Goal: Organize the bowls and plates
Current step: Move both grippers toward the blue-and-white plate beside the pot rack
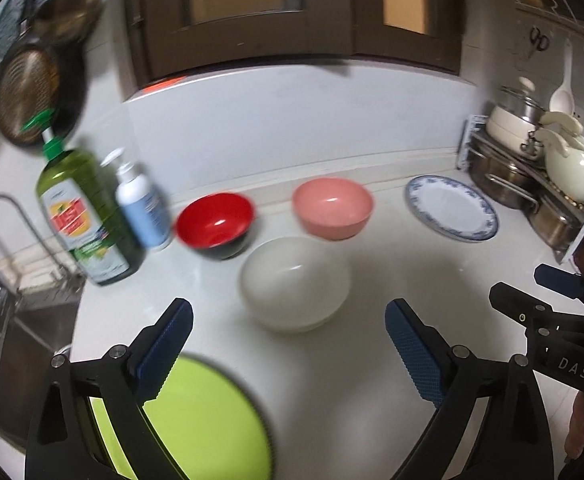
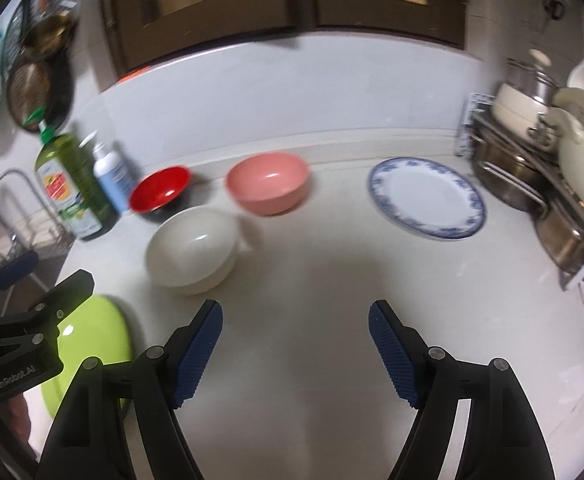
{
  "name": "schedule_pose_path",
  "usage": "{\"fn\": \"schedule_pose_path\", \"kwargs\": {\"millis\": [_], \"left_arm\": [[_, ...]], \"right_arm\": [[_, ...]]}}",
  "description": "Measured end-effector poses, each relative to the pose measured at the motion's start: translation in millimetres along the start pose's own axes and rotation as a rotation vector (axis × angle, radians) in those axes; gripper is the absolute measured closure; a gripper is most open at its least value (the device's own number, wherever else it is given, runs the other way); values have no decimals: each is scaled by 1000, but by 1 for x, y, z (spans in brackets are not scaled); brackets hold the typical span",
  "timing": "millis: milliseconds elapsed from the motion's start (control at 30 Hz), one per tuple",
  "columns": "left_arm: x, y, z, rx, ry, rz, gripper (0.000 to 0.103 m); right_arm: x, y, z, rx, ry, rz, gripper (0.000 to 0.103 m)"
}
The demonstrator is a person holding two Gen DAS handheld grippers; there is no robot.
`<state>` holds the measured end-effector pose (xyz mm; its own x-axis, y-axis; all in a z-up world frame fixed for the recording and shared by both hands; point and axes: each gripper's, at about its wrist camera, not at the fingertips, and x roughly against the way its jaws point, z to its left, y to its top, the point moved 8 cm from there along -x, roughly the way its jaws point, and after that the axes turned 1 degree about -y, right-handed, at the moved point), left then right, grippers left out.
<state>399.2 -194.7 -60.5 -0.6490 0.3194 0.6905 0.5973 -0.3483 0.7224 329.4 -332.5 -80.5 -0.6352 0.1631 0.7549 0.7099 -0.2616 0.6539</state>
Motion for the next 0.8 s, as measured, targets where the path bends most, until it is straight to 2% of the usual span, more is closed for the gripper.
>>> {"fn": "schedule_pose_path", "kwargs": {"millis": [367,800], "left_arm": [[-22,45,-64,-46,-63,-32,5],[-70,84,-120,-111,-99,-18,5]], "right_arm": [[2,26,-78,-69,-79,-50,27],[-18,52,-145,-127,-131,-76,27]]}}
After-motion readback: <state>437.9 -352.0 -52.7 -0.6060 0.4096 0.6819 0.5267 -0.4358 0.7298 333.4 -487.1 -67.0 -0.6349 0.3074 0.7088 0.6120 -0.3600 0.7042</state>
